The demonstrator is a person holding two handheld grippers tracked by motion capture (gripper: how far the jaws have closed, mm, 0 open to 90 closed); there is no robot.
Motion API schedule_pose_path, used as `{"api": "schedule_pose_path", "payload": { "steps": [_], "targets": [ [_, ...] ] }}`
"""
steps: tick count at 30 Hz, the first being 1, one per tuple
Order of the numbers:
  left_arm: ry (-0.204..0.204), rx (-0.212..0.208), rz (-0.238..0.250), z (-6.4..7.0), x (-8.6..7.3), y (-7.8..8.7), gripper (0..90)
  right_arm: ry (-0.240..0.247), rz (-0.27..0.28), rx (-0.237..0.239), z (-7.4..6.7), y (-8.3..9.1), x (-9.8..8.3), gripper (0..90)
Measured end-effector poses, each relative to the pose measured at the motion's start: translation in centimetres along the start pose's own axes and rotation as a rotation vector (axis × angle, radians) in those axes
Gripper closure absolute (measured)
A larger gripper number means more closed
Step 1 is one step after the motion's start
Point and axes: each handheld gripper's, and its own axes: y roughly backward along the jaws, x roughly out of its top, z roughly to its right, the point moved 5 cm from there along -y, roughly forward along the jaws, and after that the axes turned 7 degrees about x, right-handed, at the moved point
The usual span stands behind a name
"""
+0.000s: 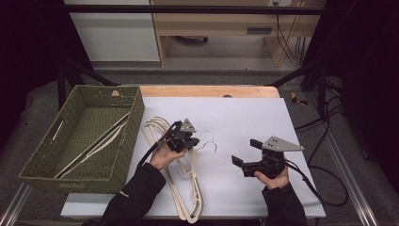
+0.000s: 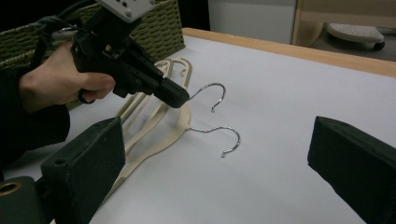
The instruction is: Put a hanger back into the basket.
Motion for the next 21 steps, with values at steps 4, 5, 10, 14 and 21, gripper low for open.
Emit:
{"api": "schedule_pose_path", "payload": {
  "steps": [4,5,10,14,21],
  "targets": [
    [0.019,0.013,0.039,0.2,0.1,1.4,88.5,0.009,-0.020,0.017,-0.7,-0.9,0.0,4.7],
    [0.017,0.014,0.047,0.2,0.0,1.7,88.5,0.013,-0.026,0.018,-0.9,-1.3,0.0,4.8],
    [0.023,0.014,0.080,0.2,-0.3,2.9,88.5,-0.001,-0.046,0.037,-1.9,-3.0,-0.1,6.0],
    [0.030,0.022,0.104,0.2,-0.5,3.7,88.5,-0.014,-0.061,0.068,-3.0,-4.6,0.0,7.2],
    [0.030,0.022,0.130,0.5,-1.0,4.7,88.4,-0.028,-0.080,0.084,-4.0,-6.5,0.0,9.7]
  ]
}}
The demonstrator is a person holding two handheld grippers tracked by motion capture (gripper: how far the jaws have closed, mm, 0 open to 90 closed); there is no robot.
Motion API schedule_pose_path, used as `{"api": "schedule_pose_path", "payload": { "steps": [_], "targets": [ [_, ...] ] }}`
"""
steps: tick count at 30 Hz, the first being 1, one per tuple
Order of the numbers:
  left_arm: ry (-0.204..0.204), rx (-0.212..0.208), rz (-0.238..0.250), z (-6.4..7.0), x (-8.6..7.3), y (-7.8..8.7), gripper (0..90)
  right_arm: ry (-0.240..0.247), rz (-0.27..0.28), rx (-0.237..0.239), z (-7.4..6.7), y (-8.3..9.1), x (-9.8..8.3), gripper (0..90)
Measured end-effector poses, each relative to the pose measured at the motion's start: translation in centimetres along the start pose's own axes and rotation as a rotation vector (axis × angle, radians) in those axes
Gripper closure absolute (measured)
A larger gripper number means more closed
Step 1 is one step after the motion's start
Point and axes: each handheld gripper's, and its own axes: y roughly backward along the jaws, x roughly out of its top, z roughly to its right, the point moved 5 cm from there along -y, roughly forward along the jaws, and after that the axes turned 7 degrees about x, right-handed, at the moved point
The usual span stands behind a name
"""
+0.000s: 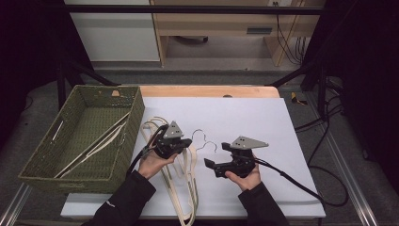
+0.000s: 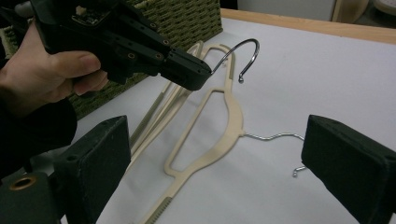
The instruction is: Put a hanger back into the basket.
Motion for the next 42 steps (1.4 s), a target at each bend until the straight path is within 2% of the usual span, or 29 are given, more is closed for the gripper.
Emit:
{"api": "schedule_pose_path", "payload": {
  "steps": [11,16,19,22,23,27,31,32,33,36,37,38,39,40,42],
  "targets": [
    [-0.007,0.006,0.005,-0.1,-0.2,0.3,88.4,-0.024,-0.062,0.022,-1.1,-2.9,-0.3,12.7],
    [0.000,0.005,0.004,0.0,-0.2,0.2,88.4,-0.052,-0.082,0.035,-1.5,-4.4,-0.4,16.5],
    [-0.001,0.009,0.005,0.0,-0.2,0.2,88.4,-0.050,-0.102,0.038,-1.7,-5.6,-0.7,19.2],
    [0.004,0.007,0.008,0.0,-0.1,0.2,88.4,-0.078,-0.097,0.047,-1.8,-6.7,-1.1,23.2],
    [-0.008,0.011,0.010,-0.1,-0.1,0.2,88.4,-0.095,-0.091,0.050,-1.9,-7.0,-1.2,24.8],
    [0.001,0.009,0.006,0.0,-0.1,0.2,88.4,-0.093,-0.105,0.034,-1.9,-7.9,-1.7,32.4],
    [0.007,0.009,0.005,0.2,-0.1,0.1,88.4,-0.112,-0.121,0.027,-1.9,-8.6,-2.0,45.3],
    [0.004,0.009,0.003,0.2,-0.1,0.1,88.4,-0.121,-0.130,0.056,-2.0,-8.8,-2.3,52.9],
    [0.002,0.011,0.003,0.2,-0.1,0.1,88.4,-0.121,-0.130,0.056,-2.0,-8.8,-2.3,52.9],
    [0.017,0.008,0.005,0.4,-0.2,0.1,88.3,-0.151,-0.123,0.104,-2.3,-9.0,-2.2,66.2],
    [0.019,0.009,0.006,0.4,-0.2,0.1,88.3,-0.151,-0.123,0.104,-2.3,-9.0,-2.2,66.2],
    [0.020,0.009,0.005,0.4,-0.2,0.1,88.3,-0.162,-0.127,0.113,-2.3,-9.0,-2.2,69.9],
    [0.012,0.011,0.004,0.4,-0.2,0.1,88.2,-0.192,-0.137,0.122,-2.3,-9.0,-2.3,72.7],
    [0.013,0.011,0.005,0.4,-0.2,0.2,88.2,-0.192,-0.137,0.122,-2.3,-9.0,-2.3,72.7],
    [0.014,0.006,0.006,0.4,-0.2,0.3,87.4,-0.242,-0.144,0.136,-2.3,-9.0,-2.2,74.8]
  ]
}}
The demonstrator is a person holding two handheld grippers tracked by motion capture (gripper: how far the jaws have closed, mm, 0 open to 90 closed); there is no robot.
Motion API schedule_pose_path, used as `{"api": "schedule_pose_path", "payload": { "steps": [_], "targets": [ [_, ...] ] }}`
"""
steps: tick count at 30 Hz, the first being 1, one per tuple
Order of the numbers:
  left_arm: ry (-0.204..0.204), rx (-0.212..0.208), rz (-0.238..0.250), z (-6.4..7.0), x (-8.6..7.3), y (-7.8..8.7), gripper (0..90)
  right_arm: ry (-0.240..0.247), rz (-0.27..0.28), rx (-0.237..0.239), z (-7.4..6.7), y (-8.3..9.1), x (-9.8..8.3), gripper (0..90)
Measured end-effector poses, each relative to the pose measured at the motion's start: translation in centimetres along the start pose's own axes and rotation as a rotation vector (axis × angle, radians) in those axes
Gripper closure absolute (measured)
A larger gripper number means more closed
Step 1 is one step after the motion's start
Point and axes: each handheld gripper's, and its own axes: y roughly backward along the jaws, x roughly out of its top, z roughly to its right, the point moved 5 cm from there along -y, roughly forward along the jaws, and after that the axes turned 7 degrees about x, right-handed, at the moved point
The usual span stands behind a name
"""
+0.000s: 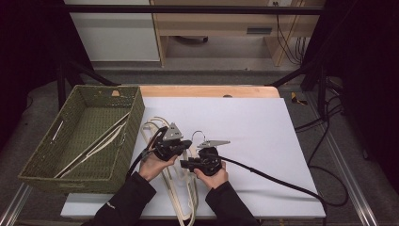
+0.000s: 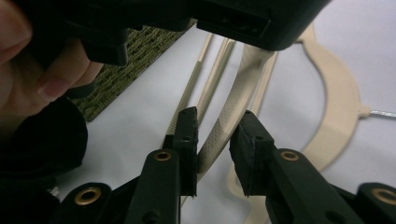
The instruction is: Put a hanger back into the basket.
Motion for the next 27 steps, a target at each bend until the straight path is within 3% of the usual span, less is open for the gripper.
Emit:
{"api": "schedule_pose_path", "payload": {
  "steps": [3,7,8,11,15,19,21,27],
  "targets": [
    [0.028,-0.025,0.016,-0.2,0.1,0.4,83.3,-0.036,-0.001,0.001,-0.1,0.0,0.0,75.7],
    [0.060,-0.010,0.065,-1.0,0.6,2.1,64.3,-0.061,0.006,0.007,-0.1,0.0,0.1,77.0],
    [0.066,-0.002,0.068,-1.3,0.6,2.6,64.3,-0.061,0.006,0.007,-0.1,0.0,0.1,77.0],
    [0.084,0.015,0.080,-2.0,0.6,3.8,51.2,-0.084,0.016,0.011,-0.3,0.2,0.3,78.1],
    [0.116,0.018,0.110,-2.5,0.6,5.1,34.1,-0.082,0.040,0.012,-0.7,0.9,0.9,81.3],
    [0.116,0.046,0.137,-2.9,0.8,6.4,16.4,-0.066,0.055,0.012,-1.0,2.1,1.7,85.2],
    [0.124,0.047,0.145,-3.0,0.8,7.0,13.9,-0.073,0.052,0.008,-1.1,2.3,1.8,85.8],
    [0.121,0.032,0.154,-3.0,0.6,7.8,7.5,-0.017,0.040,0.007,-1.3,3.6,2.4,86.7]
  ]
}}
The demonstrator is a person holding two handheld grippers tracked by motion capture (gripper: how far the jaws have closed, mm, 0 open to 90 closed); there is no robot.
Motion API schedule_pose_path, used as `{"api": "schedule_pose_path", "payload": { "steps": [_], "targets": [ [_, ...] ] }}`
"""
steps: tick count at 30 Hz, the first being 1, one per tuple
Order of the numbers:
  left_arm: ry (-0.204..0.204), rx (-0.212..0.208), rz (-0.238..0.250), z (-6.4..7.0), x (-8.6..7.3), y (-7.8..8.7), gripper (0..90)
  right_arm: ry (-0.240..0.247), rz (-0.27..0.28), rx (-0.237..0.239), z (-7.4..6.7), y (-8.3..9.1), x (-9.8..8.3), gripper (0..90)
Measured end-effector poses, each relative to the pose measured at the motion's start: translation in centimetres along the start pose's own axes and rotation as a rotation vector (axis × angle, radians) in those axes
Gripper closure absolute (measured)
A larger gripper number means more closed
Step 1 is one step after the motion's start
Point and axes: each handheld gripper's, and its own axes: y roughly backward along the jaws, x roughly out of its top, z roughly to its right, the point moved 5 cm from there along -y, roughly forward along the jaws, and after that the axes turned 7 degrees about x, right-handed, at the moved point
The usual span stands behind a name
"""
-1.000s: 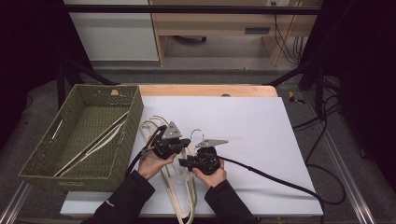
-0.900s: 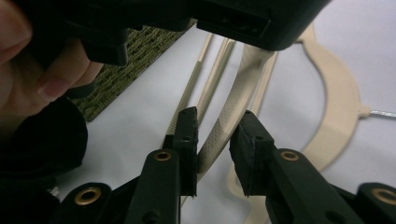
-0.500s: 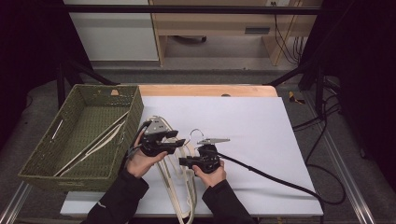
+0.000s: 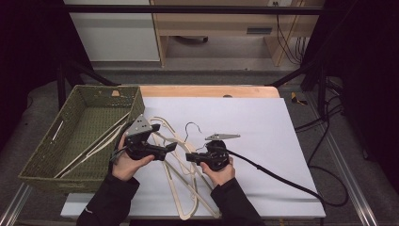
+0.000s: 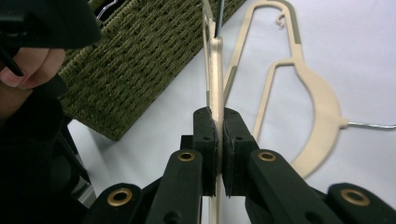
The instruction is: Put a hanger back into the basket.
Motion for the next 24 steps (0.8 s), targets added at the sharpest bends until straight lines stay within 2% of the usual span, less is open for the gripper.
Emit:
{"api": "schedule_pose_path", "payload": {
  "steps": [7,11,12,14,16,18,21,22,24],
  "targets": [
    [-0.016,-0.012,-0.019,0.2,-0.3,0.2,5.7,0.138,-0.017,0.015,0.0,2.5,1.3,86.8],
    [-0.041,-0.033,-0.027,0.6,-0.4,-0.1,5.3,0.196,-0.029,0.032,0.3,4.0,1.5,86.7],
    [-0.064,-0.049,-0.036,1.0,-0.5,-0.3,5.7,0.214,-0.038,0.035,0.4,4.6,1.3,86.7],
    [-0.074,-0.058,-0.038,1.2,-0.5,-0.4,6.1,0.223,-0.039,0.041,0.5,4.8,1.2,86.7],
    [-0.101,-0.075,-0.054,1.7,-0.7,-0.8,8.4,0.242,-0.048,0.067,0.5,5.4,0.7,86.8],
    [-0.124,-0.081,-0.070,2.1,-0.9,-1.3,9.0,0.252,-0.055,0.071,0.5,5.4,0.6,86.8],
    [-0.141,-0.103,-0.094,2.8,-1.3,-2.0,15.8,0.285,-0.080,0.089,0.1,5.6,0.0,86.8],
    [-0.146,-0.114,-0.103,3.0,-1.5,-2.1,15.8,0.285,-0.080,0.089,0.1,5.6,0.0,86.8],
    [-0.155,-0.136,-0.120,3.3,-1.8,-2.4,21.7,0.283,-0.087,0.101,0.0,5.6,-0.3,86.8]
  ]
}}
